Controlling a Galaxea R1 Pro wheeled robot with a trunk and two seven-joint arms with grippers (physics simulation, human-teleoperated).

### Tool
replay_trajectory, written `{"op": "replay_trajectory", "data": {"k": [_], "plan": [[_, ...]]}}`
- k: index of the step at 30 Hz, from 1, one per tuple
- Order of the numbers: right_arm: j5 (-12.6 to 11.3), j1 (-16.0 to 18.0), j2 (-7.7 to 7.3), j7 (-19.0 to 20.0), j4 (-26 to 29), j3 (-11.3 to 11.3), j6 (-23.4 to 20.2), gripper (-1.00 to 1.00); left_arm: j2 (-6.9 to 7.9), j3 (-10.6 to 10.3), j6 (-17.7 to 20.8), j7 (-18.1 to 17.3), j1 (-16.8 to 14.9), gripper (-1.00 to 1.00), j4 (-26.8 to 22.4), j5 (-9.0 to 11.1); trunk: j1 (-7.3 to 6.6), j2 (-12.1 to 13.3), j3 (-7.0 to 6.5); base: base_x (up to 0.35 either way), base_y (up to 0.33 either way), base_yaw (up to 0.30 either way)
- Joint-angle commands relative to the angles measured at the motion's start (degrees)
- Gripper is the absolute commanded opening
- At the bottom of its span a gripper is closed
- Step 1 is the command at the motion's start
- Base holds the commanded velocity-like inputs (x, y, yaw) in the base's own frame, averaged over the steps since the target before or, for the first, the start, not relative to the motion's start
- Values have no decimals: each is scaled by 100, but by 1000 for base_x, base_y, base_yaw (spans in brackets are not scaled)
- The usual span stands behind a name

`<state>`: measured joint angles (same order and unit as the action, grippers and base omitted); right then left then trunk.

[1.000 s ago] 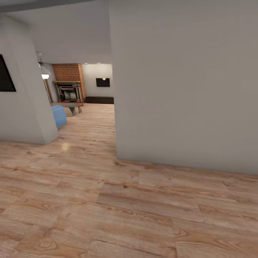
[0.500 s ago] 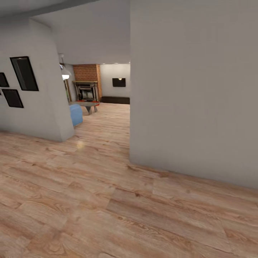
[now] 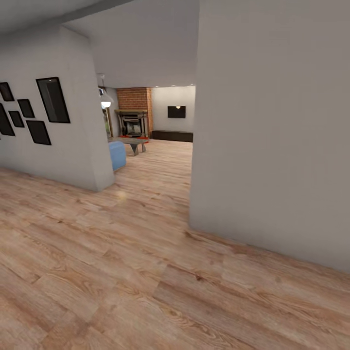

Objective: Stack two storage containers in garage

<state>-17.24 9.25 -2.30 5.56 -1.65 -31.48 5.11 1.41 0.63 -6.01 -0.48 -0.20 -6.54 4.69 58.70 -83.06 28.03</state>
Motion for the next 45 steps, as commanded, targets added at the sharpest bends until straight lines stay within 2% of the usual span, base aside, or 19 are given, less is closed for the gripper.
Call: {"op": "replay_trajectory", "data": {"k": [1,21,45], "plan": [[-61,6,1,33,-19,-38,34,100,0,3,-14,-5,-1,100,1,48,3,-2,5,322,0,5],[-58,7,1,33,-14,-42,44,100,0,5,-14,-5,-2,100,4,47,3,-2,5,322,0,9],[-60,7,1,33,-19,-42,60,100,0,4,-14,-5,1,100,4,47,3,-2,5,322,0,229]]}}
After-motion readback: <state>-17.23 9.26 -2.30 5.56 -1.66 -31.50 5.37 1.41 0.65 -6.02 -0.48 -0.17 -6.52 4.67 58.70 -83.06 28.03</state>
